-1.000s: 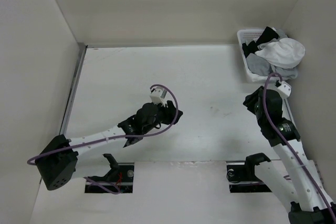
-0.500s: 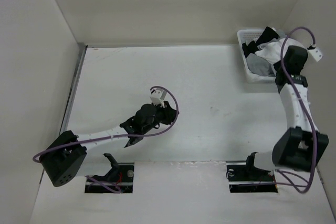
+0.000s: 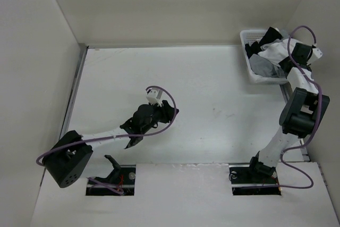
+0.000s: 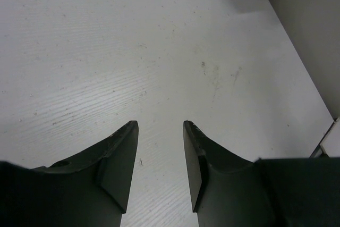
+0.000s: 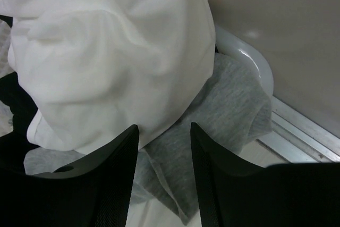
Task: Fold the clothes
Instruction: Grab the tank top from the pile
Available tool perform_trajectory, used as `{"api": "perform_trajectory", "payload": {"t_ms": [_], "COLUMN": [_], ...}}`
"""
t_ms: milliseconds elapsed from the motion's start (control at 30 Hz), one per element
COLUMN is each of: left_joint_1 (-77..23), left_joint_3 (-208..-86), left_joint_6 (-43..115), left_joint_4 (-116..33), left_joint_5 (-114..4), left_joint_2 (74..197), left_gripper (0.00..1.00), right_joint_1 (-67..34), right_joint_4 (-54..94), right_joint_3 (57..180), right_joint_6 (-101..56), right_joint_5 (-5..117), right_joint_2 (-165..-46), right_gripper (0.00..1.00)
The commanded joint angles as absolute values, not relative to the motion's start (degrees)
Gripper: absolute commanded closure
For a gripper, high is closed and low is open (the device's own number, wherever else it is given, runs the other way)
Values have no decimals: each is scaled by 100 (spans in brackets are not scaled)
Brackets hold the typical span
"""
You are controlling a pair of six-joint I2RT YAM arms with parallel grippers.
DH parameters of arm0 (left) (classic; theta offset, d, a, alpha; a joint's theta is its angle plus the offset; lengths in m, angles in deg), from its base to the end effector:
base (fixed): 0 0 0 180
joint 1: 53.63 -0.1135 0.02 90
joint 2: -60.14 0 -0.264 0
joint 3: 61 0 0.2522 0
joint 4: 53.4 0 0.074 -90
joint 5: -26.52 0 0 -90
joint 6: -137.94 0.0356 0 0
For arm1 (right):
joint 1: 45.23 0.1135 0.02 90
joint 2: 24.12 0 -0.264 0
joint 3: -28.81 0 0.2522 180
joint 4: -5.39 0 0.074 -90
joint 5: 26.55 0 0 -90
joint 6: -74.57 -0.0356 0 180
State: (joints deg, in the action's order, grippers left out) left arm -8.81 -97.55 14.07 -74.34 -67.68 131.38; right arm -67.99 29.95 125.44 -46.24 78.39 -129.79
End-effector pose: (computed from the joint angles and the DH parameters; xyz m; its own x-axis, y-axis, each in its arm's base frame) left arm 0.1783 -0.1735 0.1939 -0.5036 -0.2831 -0.8162 0.4478 0.7224 -0.5269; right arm 0.3936 -0.1751 0.2681 -0.1454 0.5977 -0.7884 0.7525 0.5842 0.3041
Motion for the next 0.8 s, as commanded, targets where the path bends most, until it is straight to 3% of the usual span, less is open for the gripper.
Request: {"api": "perform_trajectory", "payload": {"t_ms": [0,333,433,567,767], "left_joint_1": [-929,-771,-779,-876,-982], "left_joint_3": [-9700,-9779,-9779,-9770,-9823], "left_joint_6": [1375,1313,1313,1313,1278], "left_joint_4": [-7972,-8218,-8218,-8218,-8139], "left_joint_5": [-6638,-6444,-6444,-6462,-6488], "left_joint_2": [13264,13625,13643,13616,13502], "left_gripper": [62,62,62,63,64], "right_joint_1": [-6874,-6856,-6874,-6856,-6427], "right_joint_4": [2311,1554,1677,1669,1475], "right_joint_3": [12888,12598,12791,12766,12151], "right_joint_6": [-4593,-4593,-4620,-4672,-4760], "right_joint_5": [7576,7444,7435,7426,7268], "right_joint_2": [-12994,-13020,-13187,-13066,-11477], "right_gripper": [53,54,69,96,100]}}
